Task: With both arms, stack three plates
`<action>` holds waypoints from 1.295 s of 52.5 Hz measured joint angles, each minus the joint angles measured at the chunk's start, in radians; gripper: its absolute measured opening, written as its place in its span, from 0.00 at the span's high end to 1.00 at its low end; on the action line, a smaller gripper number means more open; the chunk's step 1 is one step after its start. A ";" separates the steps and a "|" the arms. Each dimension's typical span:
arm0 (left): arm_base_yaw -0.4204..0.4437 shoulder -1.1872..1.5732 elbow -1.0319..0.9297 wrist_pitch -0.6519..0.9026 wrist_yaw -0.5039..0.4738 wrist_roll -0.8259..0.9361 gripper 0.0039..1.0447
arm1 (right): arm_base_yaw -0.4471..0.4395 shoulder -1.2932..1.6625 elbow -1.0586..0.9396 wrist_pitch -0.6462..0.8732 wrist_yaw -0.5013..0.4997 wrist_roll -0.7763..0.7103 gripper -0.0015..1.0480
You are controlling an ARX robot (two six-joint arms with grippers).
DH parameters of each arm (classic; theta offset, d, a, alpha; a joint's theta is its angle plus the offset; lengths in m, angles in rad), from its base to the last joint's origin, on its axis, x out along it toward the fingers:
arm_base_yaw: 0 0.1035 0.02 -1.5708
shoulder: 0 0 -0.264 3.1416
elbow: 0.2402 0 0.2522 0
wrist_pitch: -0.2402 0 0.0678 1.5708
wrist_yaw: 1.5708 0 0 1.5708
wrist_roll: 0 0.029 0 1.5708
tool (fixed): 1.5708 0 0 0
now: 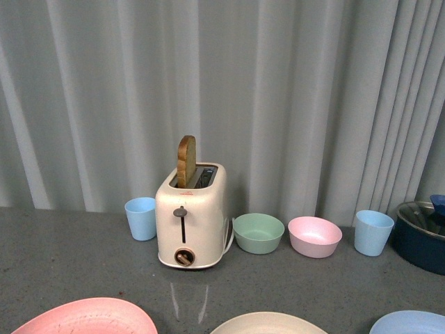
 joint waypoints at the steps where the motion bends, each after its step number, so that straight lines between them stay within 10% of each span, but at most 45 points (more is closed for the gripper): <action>1: 0.000 0.000 0.000 0.000 0.000 0.000 0.06 | 0.000 0.000 0.000 0.000 0.000 0.000 0.07; 60: 0.000 0.000 0.000 0.000 0.001 0.000 0.06 | 0.000 0.000 0.000 0.000 0.000 0.000 0.07; 68: 0.134 0.338 0.196 -0.400 0.384 0.177 0.06 | 0.000 0.000 0.000 0.000 -0.003 0.000 0.07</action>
